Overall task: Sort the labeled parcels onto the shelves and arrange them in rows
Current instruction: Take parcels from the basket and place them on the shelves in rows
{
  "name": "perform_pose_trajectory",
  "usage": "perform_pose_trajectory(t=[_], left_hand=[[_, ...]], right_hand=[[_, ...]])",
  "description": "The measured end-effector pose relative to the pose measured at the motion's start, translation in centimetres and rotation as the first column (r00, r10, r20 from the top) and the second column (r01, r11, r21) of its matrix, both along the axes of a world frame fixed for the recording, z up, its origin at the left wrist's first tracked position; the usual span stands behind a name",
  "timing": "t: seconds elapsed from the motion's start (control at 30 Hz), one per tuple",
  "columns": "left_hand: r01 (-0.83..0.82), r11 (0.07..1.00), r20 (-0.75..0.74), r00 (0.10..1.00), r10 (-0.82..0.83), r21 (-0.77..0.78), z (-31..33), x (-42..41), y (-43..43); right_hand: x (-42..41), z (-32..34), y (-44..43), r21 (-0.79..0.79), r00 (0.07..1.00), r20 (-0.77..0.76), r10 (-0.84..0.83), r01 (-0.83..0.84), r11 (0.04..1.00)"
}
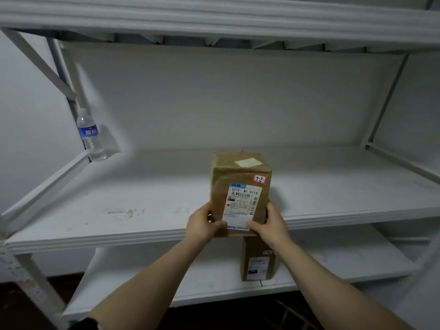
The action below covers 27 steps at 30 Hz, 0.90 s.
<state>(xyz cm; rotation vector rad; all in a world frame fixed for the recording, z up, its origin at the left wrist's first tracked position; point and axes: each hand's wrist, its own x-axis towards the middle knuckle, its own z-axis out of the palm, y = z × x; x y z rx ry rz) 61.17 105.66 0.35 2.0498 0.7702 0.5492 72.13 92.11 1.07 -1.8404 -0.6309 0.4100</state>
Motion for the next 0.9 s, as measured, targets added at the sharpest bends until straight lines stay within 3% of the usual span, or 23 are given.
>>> perform_pose_trajectory(t=[0.27, 0.63, 0.77, 0.9], left_hand=[[-0.132, 0.986, -0.109, 0.984, 0.143, 0.101, 0.0, 3.3, 0.4], [-0.181, 0.979, -0.179, 0.964, 0.195, 0.091, -0.2, 5.0, 1.2], [-0.184, 0.981, -0.185, 0.964, 0.192, 0.058, 0.2, 5.1, 1.0], [-0.255, 0.966, -0.129, 0.957, 0.26, 0.05, -0.2, 4.1, -0.8]], right_hand=[[4.3, -0.7, 2.4, -0.12, 0.989, 0.144, 0.033, -0.016, 0.993], [6.4, -1.9, 4.2, -0.095, 0.994, 0.096, 0.059, -0.049, 0.994], [6.2, -1.6, 4.3, -0.161, 0.995, 0.073, 0.066, -0.054, 0.986], [4.7, -1.4, 2.1, -0.214, 0.994, 0.085, -0.067, 0.083, 0.973]])
